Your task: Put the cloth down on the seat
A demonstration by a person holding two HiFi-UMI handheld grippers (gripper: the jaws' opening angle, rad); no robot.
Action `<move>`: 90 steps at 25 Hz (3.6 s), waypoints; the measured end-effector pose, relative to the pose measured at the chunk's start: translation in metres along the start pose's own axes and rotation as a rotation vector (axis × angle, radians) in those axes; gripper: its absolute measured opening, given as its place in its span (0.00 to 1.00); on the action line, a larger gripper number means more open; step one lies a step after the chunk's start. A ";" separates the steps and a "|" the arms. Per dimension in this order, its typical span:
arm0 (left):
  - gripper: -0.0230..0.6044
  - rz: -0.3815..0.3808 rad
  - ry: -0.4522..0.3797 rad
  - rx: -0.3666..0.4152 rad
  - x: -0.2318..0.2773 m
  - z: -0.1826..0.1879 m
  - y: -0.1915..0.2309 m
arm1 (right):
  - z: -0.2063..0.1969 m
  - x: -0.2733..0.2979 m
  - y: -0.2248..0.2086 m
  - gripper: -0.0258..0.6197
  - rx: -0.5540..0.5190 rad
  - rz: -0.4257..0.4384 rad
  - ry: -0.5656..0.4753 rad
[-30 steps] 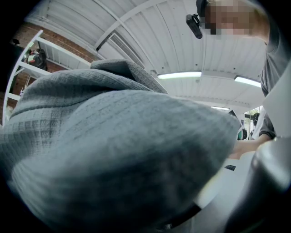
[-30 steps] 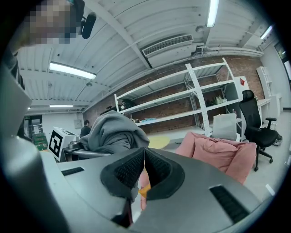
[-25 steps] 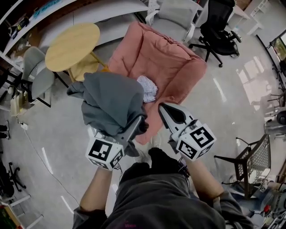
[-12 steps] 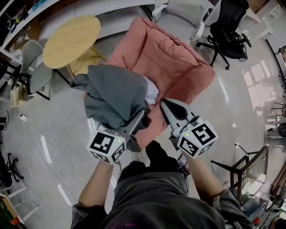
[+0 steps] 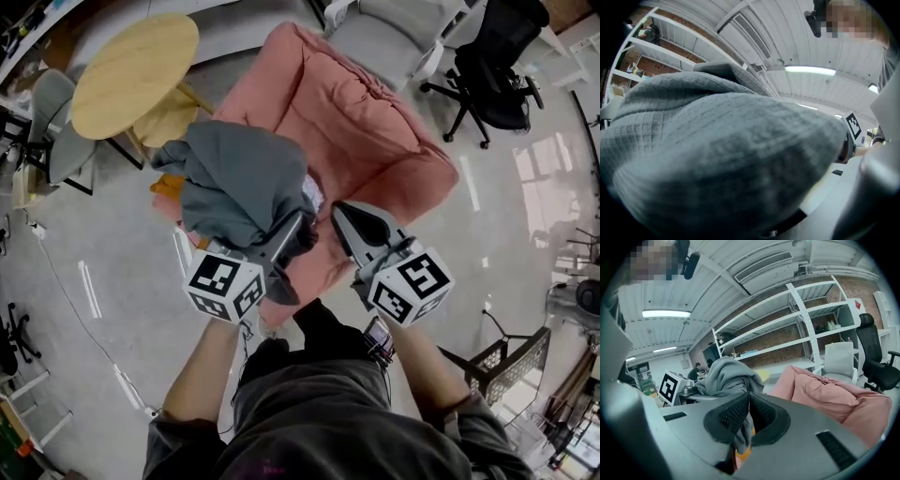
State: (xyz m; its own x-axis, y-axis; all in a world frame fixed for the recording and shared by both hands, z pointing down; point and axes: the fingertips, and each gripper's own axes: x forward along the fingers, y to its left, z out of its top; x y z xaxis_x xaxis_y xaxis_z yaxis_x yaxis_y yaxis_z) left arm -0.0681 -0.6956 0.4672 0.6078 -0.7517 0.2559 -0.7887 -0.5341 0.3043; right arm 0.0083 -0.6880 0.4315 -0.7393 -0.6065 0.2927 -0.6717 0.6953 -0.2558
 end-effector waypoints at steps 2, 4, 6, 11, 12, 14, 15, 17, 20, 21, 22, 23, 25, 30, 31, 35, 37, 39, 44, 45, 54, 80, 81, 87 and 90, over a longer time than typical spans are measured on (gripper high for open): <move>0.52 0.009 0.013 -0.015 0.020 -0.006 0.008 | -0.003 0.009 -0.016 0.07 0.003 0.006 0.012; 0.52 0.019 0.021 -0.045 0.038 -0.013 0.017 | -0.006 0.016 -0.030 0.06 0.008 0.012 0.025; 0.52 0.032 0.025 -0.090 0.055 -0.021 0.026 | -0.012 0.023 -0.043 0.07 0.014 0.018 0.041; 0.52 0.052 0.035 -0.224 0.100 -0.049 0.056 | -0.027 0.038 -0.077 0.07 0.026 0.014 0.084; 0.52 0.054 0.035 -0.258 0.111 -0.055 0.062 | -0.030 0.040 -0.085 0.07 0.028 0.012 0.090; 0.52 0.058 0.035 -0.323 0.131 -0.066 0.072 | -0.036 0.043 -0.100 0.07 0.031 0.009 0.102; 0.52 0.061 0.036 -0.347 0.141 -0.072 0.076 | -0.039 0.045 -0.107 0.07 0.034 0.008 0.108; 0.52 0.069 0.049 -0.378 0.159 -0.086 0.085 | -0.047 0.049 -0.117 0.07 0.041 0.007 0.119; 0.52 0.073 0.073 -0.402 0.181 -0.104 0.095 | -0.059 0.056 -0.130 0.06 0.056 0.006 0.137; 0.52 0.073 0.078 -0.409 0.188 -0.108 0.098 | -0.063 0.059 -0.134 0.07 0.061 0.007 0.142; 0.52 0.074 0.083 -0.415 0.195 -0.112 0.101 | -0.066 0.061 -0.138 0.06 0.065 0.008 0.146; 0.52 0.074 0.088 -0.423 0.201 -0.117 0.103 | -0.069 0.063 -0.141 0.07 0.070 0.008 0.151; 0.52 0.073 0.101 -0.439 0.215 -0.127 0.108 | -0.076 0.066 -0.148 0.07 0.080 0.003 0.158; 0.53 0.074 0.152 -0.461 0.255 -0.145 0.118 | -0.082 0.072 -0.175 0.07 0.106 -0.006 0.169; 0.54 0.076 0.169 -0.458 0.262 -0.150 0.118 | -0.083 0.072 -0.179 0.07 0.112 -0.008 0.171; 0.58 0.076 0.276 -0.440 0.288 -0.180 0.120 | -0.090 0.076 -0.194 0.06 0.135 -0.019 0.172; 0.60 0.076 0.325 -0.435 0.296 -0.194 0.122 | -0.093 0.081 -0.200 0.06 0.142 -0.018 0.171; 0.62 0.079 0.358 -0.437 0.302 -0.205 0.124 | -0.097 0.085 -0.203 0.06 0.148 -0.013 0.172; 0.78 0.093 0.430 -0.453 0.313 -0.227 0.124 | -0.102 0.089 -0.208 0.07 0.160 -0.004 0.181; 0.79 0.097 0.439 -0.457 0.316 -0.230 0.126 | -0.103 0.089 -0.209 0.06 0.159 -0.002 0.182; 0.85 0.135 0.461 -0.434 0.299 -0.236 0.128 | -0.110 0.092 -0.209 0.06 0.169 0.006 0.178; 0.54 0.198 0.341 -0.168 0.170 -0.158 0.105 | -0.058 0.069 -0.143 0.06 0.134 -0.031 0.074; 0.50 0.190 0.325 -0.142 0.167 -0.149 0.102 | -0.055 0.069 -0.141 0.07 0.131 -0.034 0.068; 0.25 0.149 0.237 -0.019 0.148 -0.101 0.083 | -0.036 0.065 -0.130 0.06 0.113 -0.049 0.031; 0.16 0.138 0.218 0.009 0.137 -0.090 0.078 | -0.030 0.063 -0.121 0.06 0.110 -0.050 0.021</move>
State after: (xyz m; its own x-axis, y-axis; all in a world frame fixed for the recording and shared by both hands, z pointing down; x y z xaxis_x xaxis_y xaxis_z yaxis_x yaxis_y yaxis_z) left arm -0.0385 -0.8058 0.6083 0.4987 -0.7172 0.4867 -0.8660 -0.4362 0.2447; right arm 0.0444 -0.7990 0.5091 -0.7044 -0.6305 0.3261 -0.7097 0.6173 -0.3395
